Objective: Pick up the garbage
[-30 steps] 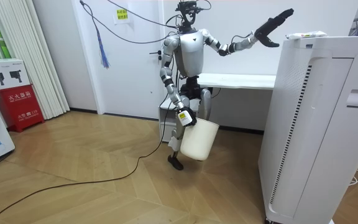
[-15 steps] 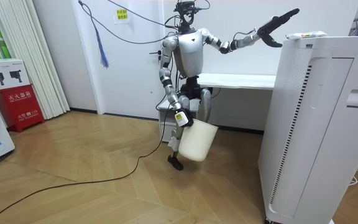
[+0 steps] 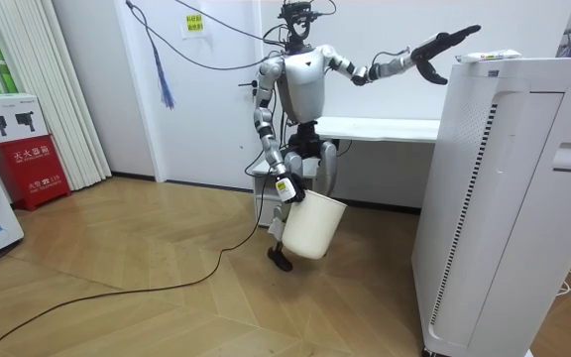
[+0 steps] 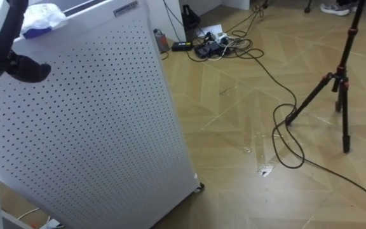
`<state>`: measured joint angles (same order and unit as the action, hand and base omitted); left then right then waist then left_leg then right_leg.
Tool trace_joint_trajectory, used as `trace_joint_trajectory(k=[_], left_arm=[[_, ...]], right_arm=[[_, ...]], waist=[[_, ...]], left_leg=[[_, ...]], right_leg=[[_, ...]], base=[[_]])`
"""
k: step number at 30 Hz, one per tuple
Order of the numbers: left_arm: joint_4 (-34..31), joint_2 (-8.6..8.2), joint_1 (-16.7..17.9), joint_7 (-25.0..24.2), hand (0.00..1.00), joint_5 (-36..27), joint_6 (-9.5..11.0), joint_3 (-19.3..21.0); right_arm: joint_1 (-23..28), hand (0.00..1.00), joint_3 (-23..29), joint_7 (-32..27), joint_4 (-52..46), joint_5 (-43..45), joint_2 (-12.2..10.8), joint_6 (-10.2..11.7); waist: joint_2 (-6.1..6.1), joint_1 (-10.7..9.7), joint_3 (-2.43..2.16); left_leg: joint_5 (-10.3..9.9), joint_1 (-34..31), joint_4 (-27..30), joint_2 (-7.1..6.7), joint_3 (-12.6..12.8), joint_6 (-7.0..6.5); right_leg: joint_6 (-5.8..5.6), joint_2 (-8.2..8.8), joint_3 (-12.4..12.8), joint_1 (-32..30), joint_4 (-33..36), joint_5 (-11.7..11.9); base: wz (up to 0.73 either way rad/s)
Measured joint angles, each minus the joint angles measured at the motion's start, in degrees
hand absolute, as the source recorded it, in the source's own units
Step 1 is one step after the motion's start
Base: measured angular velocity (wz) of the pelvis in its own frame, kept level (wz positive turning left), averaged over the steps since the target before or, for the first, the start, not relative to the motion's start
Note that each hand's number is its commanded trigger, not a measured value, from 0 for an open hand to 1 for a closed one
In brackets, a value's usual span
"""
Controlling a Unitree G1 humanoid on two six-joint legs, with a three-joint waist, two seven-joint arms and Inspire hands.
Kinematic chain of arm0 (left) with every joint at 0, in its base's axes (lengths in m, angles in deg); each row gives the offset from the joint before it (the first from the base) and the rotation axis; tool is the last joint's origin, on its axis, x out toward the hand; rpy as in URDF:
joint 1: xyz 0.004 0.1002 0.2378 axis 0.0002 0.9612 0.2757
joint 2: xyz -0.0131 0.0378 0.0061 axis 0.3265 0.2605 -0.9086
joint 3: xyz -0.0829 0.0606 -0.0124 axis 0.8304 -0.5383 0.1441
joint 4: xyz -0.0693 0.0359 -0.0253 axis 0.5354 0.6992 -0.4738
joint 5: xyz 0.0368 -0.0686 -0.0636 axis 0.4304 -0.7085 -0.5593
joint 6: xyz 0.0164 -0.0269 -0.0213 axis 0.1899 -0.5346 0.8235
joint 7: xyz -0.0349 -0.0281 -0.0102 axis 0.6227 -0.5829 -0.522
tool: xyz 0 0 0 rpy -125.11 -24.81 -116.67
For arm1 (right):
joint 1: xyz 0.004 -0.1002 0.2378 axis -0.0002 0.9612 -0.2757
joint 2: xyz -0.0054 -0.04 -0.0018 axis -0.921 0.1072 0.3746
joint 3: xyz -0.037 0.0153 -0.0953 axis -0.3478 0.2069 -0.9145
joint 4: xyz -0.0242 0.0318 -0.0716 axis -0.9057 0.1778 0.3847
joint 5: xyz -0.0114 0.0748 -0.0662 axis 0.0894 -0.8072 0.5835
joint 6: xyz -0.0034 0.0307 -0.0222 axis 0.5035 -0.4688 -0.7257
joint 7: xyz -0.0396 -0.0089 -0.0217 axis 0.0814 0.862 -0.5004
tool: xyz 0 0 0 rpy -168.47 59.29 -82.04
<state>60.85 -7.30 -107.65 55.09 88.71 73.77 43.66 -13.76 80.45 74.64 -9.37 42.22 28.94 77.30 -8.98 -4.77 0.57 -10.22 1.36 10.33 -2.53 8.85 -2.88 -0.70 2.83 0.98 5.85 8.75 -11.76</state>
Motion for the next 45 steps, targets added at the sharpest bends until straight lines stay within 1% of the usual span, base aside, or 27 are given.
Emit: trace_joint_trajectory(k=[3, 4, 5, 6, 7, 11, 13, 15, 17, 18, 21, 25, 28, 29, 32, 34, 35, 36, 37, 38, 39, 40, 41, 42, 43, 44, 45], left_arm=[[0.0, 0.00, 0.0, -1.1, 0.00, 0.0, -0.1, -1.0], [0.1, -0.01, 0.0, -1.6, 0.10, 0.0, -0.1, -1.0], [0.7, -0.02, -0.1, -2.3, 0.58, 0.0, -0.1, -1.0], [1.8, -0.02, -0.4, -2.8, 0.93, 0.0, -0.1, -1.0], [2.3, -0.02, -0.5, -3.0, 1.00, 0.0, -0.2, -1.0], [4.4, -0.02, -1.5, -4.8, 1.00, 0.1, -1.0, -1.1], [4.6, -0.02, -2.1, -4.4, 1.00, 0.5, -1.0, -1.1], [5.0, 0.15, -4.9, -4.5, 1.00, 0.6, -2.0, -1.1], [6.0, 0.18, -6.1, -4.4, 1.00, 0.7, -2.6, -1.0], [6.0, 0.28, -6.4, -4.2, 1.00, 0.8, -3.3, -0.8], [6.0, 1.03, -6.8, -3.4, 1.00, 2.1, -4.3, -0.8], [6.0, 1.66, -7.3, -3.3, 1.00, 3.5, -4.6, -0.9], [6.0, 1.66, -7.3, -3.5, 1.00, 4.8, -4.6, -1.2], [6.0, 1.66, -7.3, -3.6, 1.00, 5.1, -4.5, -1.2], [5.8, 1.66, -7.3, -3.4, 1.00, 5.1, -4.3, -1.2], [5.8, 1.58, -7.2, -3.3, 1.00, 5.1, -4.3, -1.7], [5.8, 1.62, -7.2, -3.2, 1.00, 5.1, -4.3, -2.1], [5.5, 1.67, -7.3, -2.8, 1.00, 5.2, -4.5, -1.9], [5.3, 1.18, -6.8, -2.3, 1.00, 5.5, -4.8, -1.4], [4.7, 1.29, -6.5, -2.3, 1.00, 5.6, -5.0, -1.4], [4.7, 1.56, -6.5, -2.3, 1.00, 5.4, -4.8, -1.4], [4.7, 1.47, -6.5, -2.1, 1.00, 5.3, -4.8, -1.4], [4.5, 1.19, -6.5, -1.9, 1.00, 4.7, -4.5, -1.4], [3.7, 0.81, -6.5, -1.9, 1.00, 2.7, -4.1, -1.4], [3.0, 0.50, -6.4, -1.8, 1.00, 0.7, -4.0, -1.4], [0.6, -0.32, -5.5, -1.1, 1.00, -3.0, -3.8, -1.1], [-2.8, -0.98, -3.6, -0.6, 1.00, -6.2, -3.3, -0.8]], right_arm=[[0.0, 1.00, 0.0, -0.2, 0.1, -0.1, 0.0, 0.0], [0.0, 1.00, 0.0, -0.2, 0.1, -0.1, 0.0, 0.0], [-0.1, 1.00, 0.0, -0.2, 0.2, -0.1, -0.1, 0.0], [-0.2, 1.00, 0.0, -0.3, 0.3, -0.1, -0.3, 0.0], [-0.2, 1.00, 0.0, -0.3, 0.4, -0.1, -0.3, 0.0], [-1.4, 1.00, 0.0, -0.4, 2.6, -0.3, -0.7, -0.1], [-1.8, 1.00, 0.0, -0.4, 3.5, -0.3, -0.9, -0.1], [-2.3, 1.00, 0.0, -0.4, 4.2, -0.3, -0.9, -0.2], [-2.5, 1.00, -0.1, -0.3, 4.2, -0.3, -0.9, -0.5], [-2.5, 1.00, -0.1, -0.3, 4.3, -0.3, -0.9, -0.7], [-2.5, 1.00, -0.1, -0.3, 4.6, -0.3, -0.7, -1.2], [-2.5, 1.00, 0.0, -0.4, 4.6, -0.3, -0.6, -1.3], [-2.6, 1.00, -0.1, -0.4, 4.6, -0.3, -0.6, -1.3], [-2.7, 1.00, -0.1, -0.4, 4.6, -0.2, -0.5, -1.3], [-3.0, 1.00, -0.1, -0.4, 4.6, -0.5, -0.3, -1.3], [-3.2, 1.00, -0.1, -0.8, 4.6, -0.6, -0.3, -1.3], [-3.3, 1.00, -0.1, -1.3, 4.6, -0.7, -0.6, -1.2], [-3.7, 1.00, -0.1, -1.8, 4.4, -0.7, -0.8, -1.2], [-3.7, 1.00, -0.1, -2.0, 4.3, -0.8, -0.5, -1.2], [-3.5, 1.00, -0.3, -2.3, 4.3, -0.8, -0.4, -1.2], [-3.7, 1.00, -0.3, -2.6, 4.2, -0.9, -0.2, -1.2], [-3.7, 1.00, -0.4, -2.6, 4.1, -1.0, -0.1, -1.2], [-3.7, 1.00, -0.6, -2.6, 4.0, -1.5, 0.0, -1.2], [-3.7, 1.00, -0.8, -2.8, 3.8, -2.4, 0.1, -1.2], [-3.7, 1.00, -0.8, -2.8, 3.6, -2.6, 0.2, -1.2], [-3.7, 1.00, -0.8, -2.8, 2.7, -2.8, 0.6, -1.2], [-3.8, 1.00, -0.9, -2.8, 1.7, -3.1, 0.6, -1.2]], waist=[[0.08, 0.1, 0.06], [0.11, 0.1, 0.08], [0.21, 0.0, 0.15], [0.25, 0.0, 0.18], [0.28, 0.0, 0.20], [0.28, 0.1, 0.20], [0.29, 0.2, 0.20], [0.23, 0.4, 0.15], [0.12, 0.4, 0.08], [0.09, 0.4, 0.05], [0.05, 0.2, 0.03], [0.01, 0.3, 0.02], [-0.20, 0.4, 0.07], [-0.18, 0.4, 0.17], [-0.31, 0.6, 0.14], [-0.79, 0.7, 0.34], [-0.93, 0.4, 0.48], [-0.29, 0.5, 0.63], [-0.77, 0.2, 0.77], [-1.00, 0.0, 0.60], [-1.06, 0.2, 0.56], [-1.08, 0.1, 0.54], [-1.02, 0.0, 0.58], [-0.85, 0.0, 0.68], [-0.94, 0.0, 0.57], [-0.66, 0.5, 0.70], [-0.55, 0.9, 0.54]], left_leg=[[0.0, 0.0, -0.2, 0.04, 0.4, 0.00], [0.0, 0.0, -0.2, 0.04, 0.4, 0.00], [0.0, 0.0, -0.2, 0.04, 0.5, 0.00], [0.0, 0.0, -0.2, 0.04, 0.6, 0.00], [0.0, 0.0, -0.2, 0.04, 0.6, 0.00], [0.0, -0.2, -0.7, 0.01, 0.7, 0.00], [0.0, -0.2, -0.7, -0.01, 0.7, 0.00], [0.0, -0.1, -0.8, -0.09, 0.7, 0.00], [0.0, 0.5, -1.0, -0.07, 1.1, 0.00], [0.0, 0.8, -1.0, -0.04, 1.4, 0.00], [0.0, 1.4, -1.1, -0.03, 1.4, 0.00], [0.0, 1.8, -1.1, 0.05, 1.4, 0.00], [0.0, 2.8, -1.6, 0.81, 1.3, 0.01], [0.0, 3.2, -1.8, 0.78, 1.4, 0.01], [0.0, 3.4, -1.9, 0.86, 1.4, 0.01], [0.0, 4.0, -2.2, 1.65, 1.2, 0.00], [0.1, 4.3, -2.1, 2.23, 0.4, -0.05], [0.0, 4.2, -2.0, 2.10, 0.4, -0.03], [-0.1, 4.1, -2.0, 2.43, 0.0, 0.14], [0.0, 3.8, -2.0, 2.73, -0.1, 0.50], [0.1, 3.3, -2.0, 2.85, 0.0, 0.54], [0.1, 3.1, -2.0, 2.79, 0.1, 0.63], [0.2, 2.7, -2.1, 2.77, 0.0, 0.78], [0.3, 2.7, -2.1, 2.91, 0.3, 0.88], [0.3, 2.9, -2.1, 2.93, 0.4, 0.88], [0.3, 2.8, -2.1, 2.80, 0.5, 0.88], [0.3, 2.7, -2.1, 2.67, 0.5, 0.88]], right_leg=[[-0.01, -0.01, 0.4, -0.2, 0.0, 0.0], [-0.02, -0.02, 0.4, -0.3, 0.0, 0.0], [-0.02, -0.02, 0.3, -0.3, 0.0, 0.0], [-0.02, -0.02, 0.3, -0.3, 0.0, 0.0], [-0.02, -0.02, 0.3, -0.3, 0.0, 0.0], [-0.02, -0.02, 0.4, -0.8, 0.1, 0.0], [-0.03, -0.01, 0.4, -0.9, 0.1, 0.0], [-0.06, 0.05, 0.6, -0.8, 0.1, 0.0], [-0.06, 0.06, 0.8, -0.8, 0.1, 0.0], [-0.06, 0.06, 0.8, -0.7, 0.1, 0.0], [-0.06, 0.07, 0.7, 0.1, 0.1, 0.0], [-0.06, 0.04, 0.4, 0.1, 0.1, 0.0], [-0.10, -0.39, 0.1, 0.0, 1.7, 0.0], [-0.10, -0.49, 0.1, 0.2, 2.0, 0.0], [-0.10, -0.50, -0.2, 0.2, 2.2, 0.0], [-0.19, -1.05, -1.0, -1.1, 5.3, -0.1], [-0.39, -1.57, -0.6, -3.0, 7.5, -1.3], [0.60, -1.80, 1.3, -5.0, 2.9, 0.2], [1.29, -1.99, 0.7, -5.7, 2.7, 1.7], [1.23, -2.10, -0.2, -5.5, 3.1, 2.4], [1.34, -2.22, -1.2, -5.3, 3.0, 2.5], [1.37, -2.22, -1.1, -5.3, 3.0, 2.5], [1.37, -2.25, -1.1, -5.1, 3.0, 2.5], [1.37, -2.25, -1.2, -4.9, 3.0, 2.5], [1.36, -2.21, -1.1, -5.0, 3.0, 2.5], [1.35, -2.06, -1.2, -5.1, 3.0, 2.5], [1.35, -1.97, -1.4, -5.3, 3.0, 2.5]], base=[[-0.06], [-0.05], [0.00], [0.00], [0.00], [0.00], [0.00], [0.00], [-0.11], [-0.13], [-0.04], [0.00], [0.00], [0.00], [0.00], [0.00], [0.00], [0.08], [0.26], [0.24], [0.20], [0.16], [0.30], [0.28], [0.19], [0.06], [0.00]])
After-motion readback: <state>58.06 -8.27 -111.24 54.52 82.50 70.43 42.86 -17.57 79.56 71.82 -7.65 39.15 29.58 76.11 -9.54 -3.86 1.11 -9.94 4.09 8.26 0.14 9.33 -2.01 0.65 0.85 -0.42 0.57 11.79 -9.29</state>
